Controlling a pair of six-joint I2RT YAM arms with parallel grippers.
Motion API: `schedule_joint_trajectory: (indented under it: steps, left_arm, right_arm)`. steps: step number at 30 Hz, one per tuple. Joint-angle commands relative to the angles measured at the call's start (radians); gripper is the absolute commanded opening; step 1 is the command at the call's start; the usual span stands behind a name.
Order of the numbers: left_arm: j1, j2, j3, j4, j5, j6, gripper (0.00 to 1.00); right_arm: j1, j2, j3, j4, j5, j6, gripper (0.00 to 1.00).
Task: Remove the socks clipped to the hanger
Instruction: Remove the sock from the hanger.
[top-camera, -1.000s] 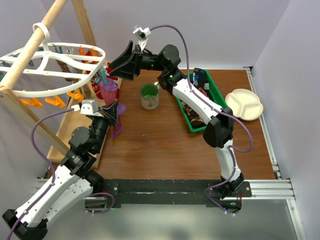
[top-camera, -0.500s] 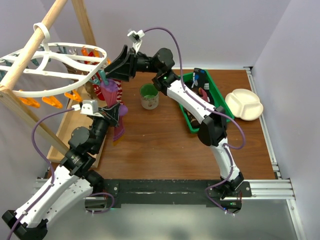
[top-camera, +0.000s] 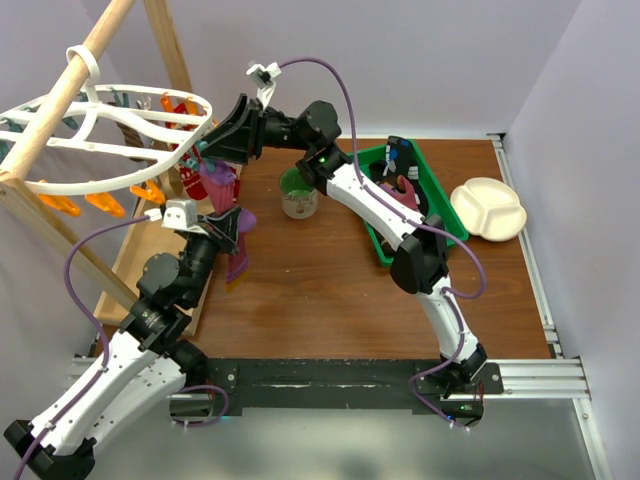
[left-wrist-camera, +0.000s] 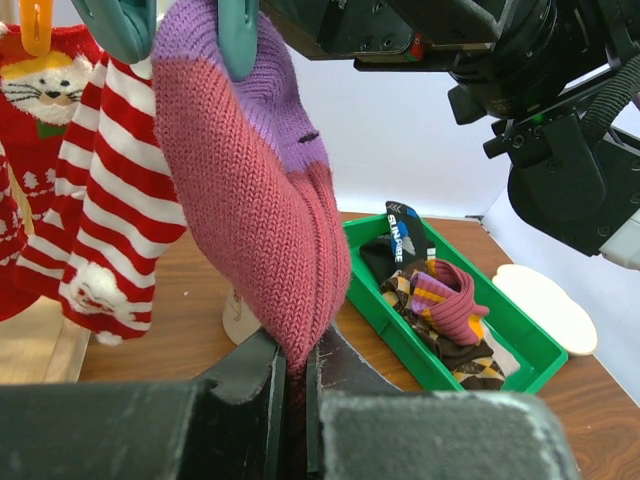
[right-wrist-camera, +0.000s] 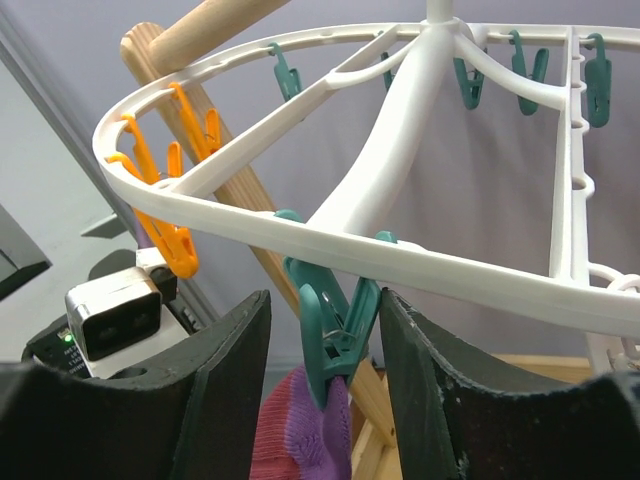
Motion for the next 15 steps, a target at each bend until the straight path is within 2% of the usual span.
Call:
schedule_joint_trajectory:
  steps: [1,10,15]
  left_arm:
    - [0.004,-0.001,0.034,0.023,0.011,-0.002,0.00]
    - [0.004,-0.003,0.026,0.021,0.009,-0.005,0.00]
    - [0.004,-0.003,0.025,0.025,0.011,-0.008,0.00]
  right_arm:
    - [0.005,-0.010,0.054,0.035,0.025,0.019,0.49]
    - [0.014,-0.008,0.072,-0.004,0.044,-0.004,0.42]
    - [0.020,-0.008,0.079,-0.025,0.043,-0.021,0.43]
